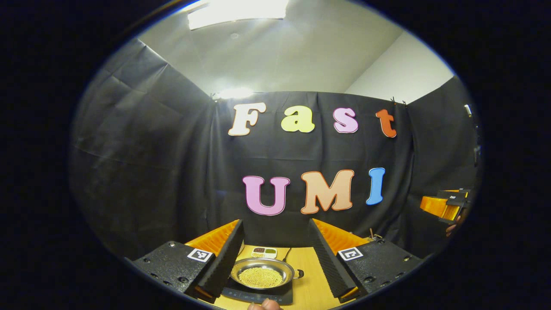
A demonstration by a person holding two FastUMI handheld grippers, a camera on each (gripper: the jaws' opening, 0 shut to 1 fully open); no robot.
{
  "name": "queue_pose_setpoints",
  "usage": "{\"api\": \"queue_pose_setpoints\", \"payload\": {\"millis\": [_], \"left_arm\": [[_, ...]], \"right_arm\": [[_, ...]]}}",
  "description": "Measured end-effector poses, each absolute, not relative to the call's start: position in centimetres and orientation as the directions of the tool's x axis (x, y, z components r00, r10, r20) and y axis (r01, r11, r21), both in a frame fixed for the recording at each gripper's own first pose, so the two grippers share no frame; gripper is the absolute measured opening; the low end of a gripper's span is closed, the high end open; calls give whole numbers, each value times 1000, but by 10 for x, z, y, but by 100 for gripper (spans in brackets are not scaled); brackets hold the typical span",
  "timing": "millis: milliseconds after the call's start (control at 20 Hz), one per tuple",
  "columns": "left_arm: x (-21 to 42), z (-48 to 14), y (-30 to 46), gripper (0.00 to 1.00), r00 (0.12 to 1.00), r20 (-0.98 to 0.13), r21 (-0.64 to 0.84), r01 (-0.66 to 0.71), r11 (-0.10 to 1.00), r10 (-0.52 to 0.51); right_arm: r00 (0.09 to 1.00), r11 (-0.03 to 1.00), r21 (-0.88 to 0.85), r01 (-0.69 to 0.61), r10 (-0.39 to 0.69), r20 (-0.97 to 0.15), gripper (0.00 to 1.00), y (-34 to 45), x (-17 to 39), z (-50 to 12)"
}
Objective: First push the handle of the pot to place it horizontally, then grasp the pot with both hands and set it on the induction cooktop.
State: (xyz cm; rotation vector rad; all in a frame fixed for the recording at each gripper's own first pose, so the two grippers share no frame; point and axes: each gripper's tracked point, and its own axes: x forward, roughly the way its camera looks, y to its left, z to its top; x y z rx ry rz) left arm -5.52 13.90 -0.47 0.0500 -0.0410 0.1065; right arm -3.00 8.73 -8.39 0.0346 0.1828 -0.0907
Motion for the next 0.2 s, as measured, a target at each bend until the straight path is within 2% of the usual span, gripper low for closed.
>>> {"api": "queue_pose_setpoints", "payload": {"millis": [200], "left_arm": [[-50, -18, 118, 91, 997, 13, 20, -71, 997, 71]], "right_arm": [[975, 996, 32, 89, -81, -206, 93, 81, -27, -93]]}}
